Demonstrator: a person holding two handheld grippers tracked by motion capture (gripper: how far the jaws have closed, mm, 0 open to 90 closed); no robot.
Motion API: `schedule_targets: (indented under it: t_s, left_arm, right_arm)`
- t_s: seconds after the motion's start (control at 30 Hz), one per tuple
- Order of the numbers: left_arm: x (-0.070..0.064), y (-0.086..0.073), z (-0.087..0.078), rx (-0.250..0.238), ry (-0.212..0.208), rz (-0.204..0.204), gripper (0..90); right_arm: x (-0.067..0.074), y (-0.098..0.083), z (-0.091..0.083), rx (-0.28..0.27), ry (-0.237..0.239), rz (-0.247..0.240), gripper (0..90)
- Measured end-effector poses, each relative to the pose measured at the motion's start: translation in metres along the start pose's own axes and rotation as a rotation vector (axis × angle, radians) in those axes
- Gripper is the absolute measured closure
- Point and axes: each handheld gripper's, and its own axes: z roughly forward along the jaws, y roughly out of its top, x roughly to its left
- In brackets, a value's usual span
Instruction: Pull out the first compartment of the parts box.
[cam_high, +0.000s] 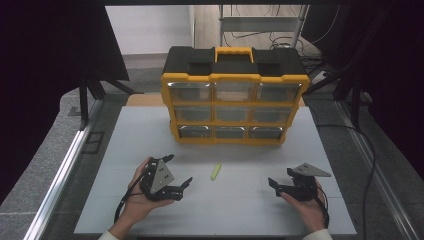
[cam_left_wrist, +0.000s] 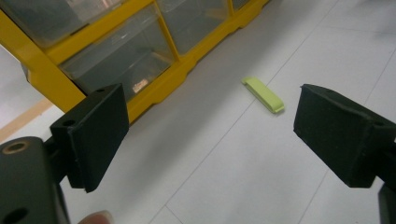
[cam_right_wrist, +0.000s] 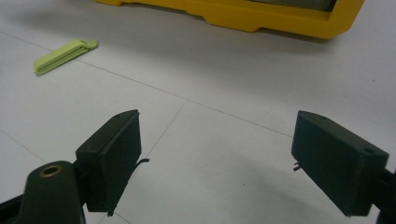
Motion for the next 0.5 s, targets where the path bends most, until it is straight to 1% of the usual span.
schedule_targets:
  t_s: [0.03,0.1,0.13,0.17,0.2,0.33,0.4,0.43,0.5]
  left_arm:
    - [0.0,0.0,0.0,0.0,0.0,0.0,10.8]
    - [-0.0004,0.0014,-0.0005,-0.001,0.009,0.018,10.8]
    - [-0.001,0.0025,-0.0006,-0.001,0.017,0.037,10.9]
    - [-0.0014,0.0029,-0.0006,-0.002,0.02,0.046,10.9]
    - [-0.0014,0.0029,-0.0006,-0.002,0.02,0.046,10.9]
    - [-0.0031,0.0053,-0.0003,0.004,0.042,0.089,11.0]
    - [-0.0046,0.0073,-0.0004,0.005,0.06,0.12,11.5]
    - [-0.0046,0.0073,-0.0004,0.005,0.06,0.12,11.6]
    - [-0.0053,0.0087,-0.0007,0.007,0.069,0.137,11.6]
  right_arm:
    - [0.0,0.0,0.0,0.0,0.0,0.0,16.1]
    - [-0.0001,0.0,-0.0001,-0.001,-0.001,-0.001,16.1]
    - [-0.0001,0.0,0.0,0.0,-0.002,-0.002,16.1]
    - [0.0,-0.0001,0.0001,0.001,-0.001,-0.001,16.1]
    - [0.0,-0.0001,0.0002,0.002,-0.002,-0.001,16.1]
    - [0.0,-0.0001,0.0001,0.002,-0.003,-0.003,16.1]
    - [-0.0001,-0.0001,0.0,0.002,-0.004,-0.003,16.1]
    - [-0.0001,-0.0001,0.0,0.002,-0.004,-0.003,16.1]
    - [0.0,-0.0001,0.0001,0.003,-0.005,-0.004,16.1]
